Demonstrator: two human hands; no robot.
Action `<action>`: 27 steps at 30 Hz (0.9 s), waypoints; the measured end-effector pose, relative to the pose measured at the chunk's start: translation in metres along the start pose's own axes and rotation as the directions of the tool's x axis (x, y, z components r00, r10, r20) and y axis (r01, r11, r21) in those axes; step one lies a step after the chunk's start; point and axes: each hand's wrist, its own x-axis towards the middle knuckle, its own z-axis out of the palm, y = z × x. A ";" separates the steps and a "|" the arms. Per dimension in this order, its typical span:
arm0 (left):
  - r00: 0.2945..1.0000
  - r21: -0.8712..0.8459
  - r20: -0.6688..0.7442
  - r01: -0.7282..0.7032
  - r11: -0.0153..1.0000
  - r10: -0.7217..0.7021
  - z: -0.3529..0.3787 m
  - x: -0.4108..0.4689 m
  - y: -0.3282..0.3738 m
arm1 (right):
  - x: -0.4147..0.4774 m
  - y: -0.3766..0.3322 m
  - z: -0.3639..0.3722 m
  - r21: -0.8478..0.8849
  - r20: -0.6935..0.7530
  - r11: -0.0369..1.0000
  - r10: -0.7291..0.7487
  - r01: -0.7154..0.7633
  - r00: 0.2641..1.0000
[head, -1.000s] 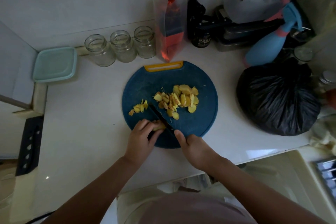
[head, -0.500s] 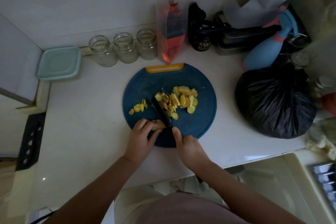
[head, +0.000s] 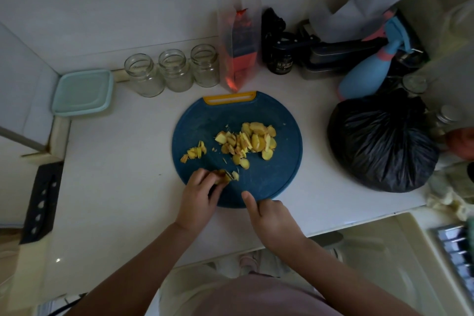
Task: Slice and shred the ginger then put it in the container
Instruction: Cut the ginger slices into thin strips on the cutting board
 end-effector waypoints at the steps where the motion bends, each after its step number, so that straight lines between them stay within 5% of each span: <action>1: 1.000 -0.001 -0.001 -0.002 1.000 0.002 0.000 0.000 0.000 | -0.001 -0.001 0.001 -0.037 -0.005 0.999 0.000 0.000 1.000; 16: 1.000 -0.015 -0.013 0.023 1.000 -0.024 0.000 0.002 0.000 | 0.009 -0.007 0.003 0.015 0.092 1.000 0.007 -0.009 0.996; 27: 0.996 0.016 -0.073 0.051 0.999 -0.050 0.003 0.000 0.006 | 0.009 -0.011 0.017 -0.115 0.015 0.989 0.100 -0.098 0.995</action>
